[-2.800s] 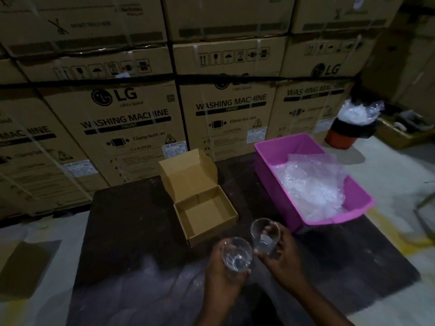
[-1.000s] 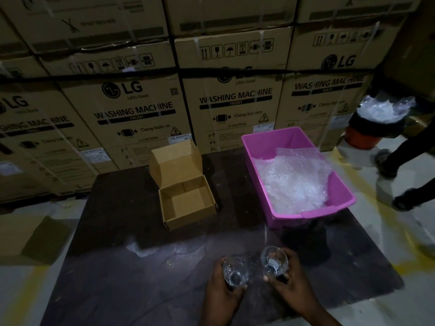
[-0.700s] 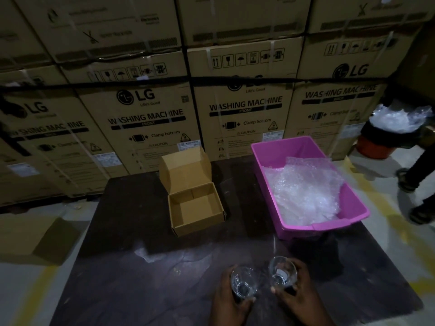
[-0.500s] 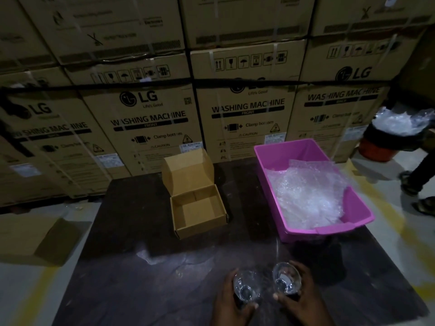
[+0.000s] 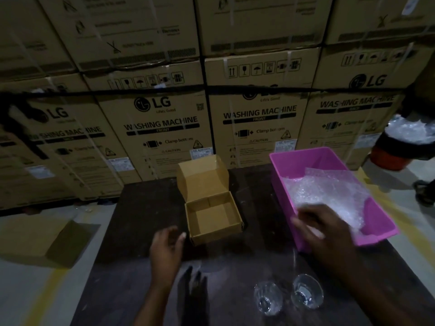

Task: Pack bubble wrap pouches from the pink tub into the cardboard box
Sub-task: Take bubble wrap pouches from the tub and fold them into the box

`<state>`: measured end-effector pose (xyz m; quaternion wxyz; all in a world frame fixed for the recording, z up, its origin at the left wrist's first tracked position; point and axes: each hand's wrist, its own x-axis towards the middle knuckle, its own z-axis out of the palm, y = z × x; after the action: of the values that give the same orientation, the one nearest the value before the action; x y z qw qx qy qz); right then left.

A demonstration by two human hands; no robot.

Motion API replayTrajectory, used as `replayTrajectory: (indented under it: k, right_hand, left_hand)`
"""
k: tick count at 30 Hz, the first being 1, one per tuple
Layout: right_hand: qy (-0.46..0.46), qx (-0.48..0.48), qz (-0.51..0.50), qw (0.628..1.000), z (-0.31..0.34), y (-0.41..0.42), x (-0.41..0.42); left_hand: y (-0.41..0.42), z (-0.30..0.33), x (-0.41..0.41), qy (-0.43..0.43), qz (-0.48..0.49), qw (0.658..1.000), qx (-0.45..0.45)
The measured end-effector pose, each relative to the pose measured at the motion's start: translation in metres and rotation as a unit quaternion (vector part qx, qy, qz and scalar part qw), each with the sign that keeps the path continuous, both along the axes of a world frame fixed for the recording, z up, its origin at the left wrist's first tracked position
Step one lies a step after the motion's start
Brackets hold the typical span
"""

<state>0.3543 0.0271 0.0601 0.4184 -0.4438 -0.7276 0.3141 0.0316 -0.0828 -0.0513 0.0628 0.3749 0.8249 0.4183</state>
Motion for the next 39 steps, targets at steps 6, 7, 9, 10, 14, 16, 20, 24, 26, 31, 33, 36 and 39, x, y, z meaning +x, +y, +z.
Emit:
replayTrajectory:
  k: [6, 7, 9, 10, 14, 16, 20, 24, 26, 31, 33, 36, 39]
  right_hand:
    - [-0.225, -0.075, 0.118, 0.964, -0.07, 0.093, -0.149]
    - [-0.26, -0.09, 0.109, 0.955, -0.086, 0.097, -0.159]
    - [-0.323, -0.106, 0.079, 0.937, -0.112, 0.103, -0.169]
    - [-0.353, -0.112, 0.068, 0.926, -0.123, 0.105, -0.171]
    - [-0.385, -0.111, 0.058, 0.914, -0.157, 0.118, -0.171]
    - [-0.371, -0.12, 0.057, 0.919, -0.177, 0.126, -0.171]
    - [-0.346, -0.126, 0.07, 0.927, -0.148, 0.102, -0.167]
    - [-0.31, -0.135, 0.067, 0.938, -0.131, 0.076, -0.156]
    - [-0.295, -0.134, 0.062, 0.944, -0.128, 0.064, -0.149]
    - [-0.268, -0.135, 0.062, 0.952, -0.132, 0.048, -0.14]
    - [-0.28, -0.13, 0.066, 0.949, -0.133, 0.045, -0.14]
    - [-0.3, -0.12, 0.067, 0.944, -0.13, 0.044, -0.143]
    - [-0.315, -0.138, 0.072, 0.936, -0.125, 0.044, -0.148]
  left_hand:
    - [0.055, 0.005, -0.028, -0.037, -0.03, 0.992, -0.118]
    - [0.058, 0.004, -0.03, -0.044, -0.038, 0.99, -0.129]
    - [0.063, -0.001, -0.037, -0.059, -0.047, 0.985, -0.155]
    - [0.063, -0.004, -0.039, -0.06, -0.051, 0.983, -0.164]
    - [0.063, -0.007, -0.043, -0.068, -0.071, 0.983, -0.154]
    - [0.065, -0.005, -0.042, -0.071, -0.085, 0.982, -0.152]
    - [0.069, -0.005, -0.043, -0.059, -0.101, 0.979, -0.167]
    - [0.061, -0.004, -0.042, -0.046, -0.105, 0.978, -0.176]
    - [0.054, -0.007, -0.041, -0.047, -0.117, 0.977, -0.173]
    - [0.036, -0.011, -0.035, -0.019, -0.132, 0.977, -0.166]
    - [0.032, -0.012, -0.035, -0.004, -0.138, 0.977, -0.163]
    - [0.031, -0.015, -0.037, 0.011, -0.144, 0.976, -0.166]
    - [0.034, -0.022, -0.041, 0.026, -0.152, 0.975, -0.16]
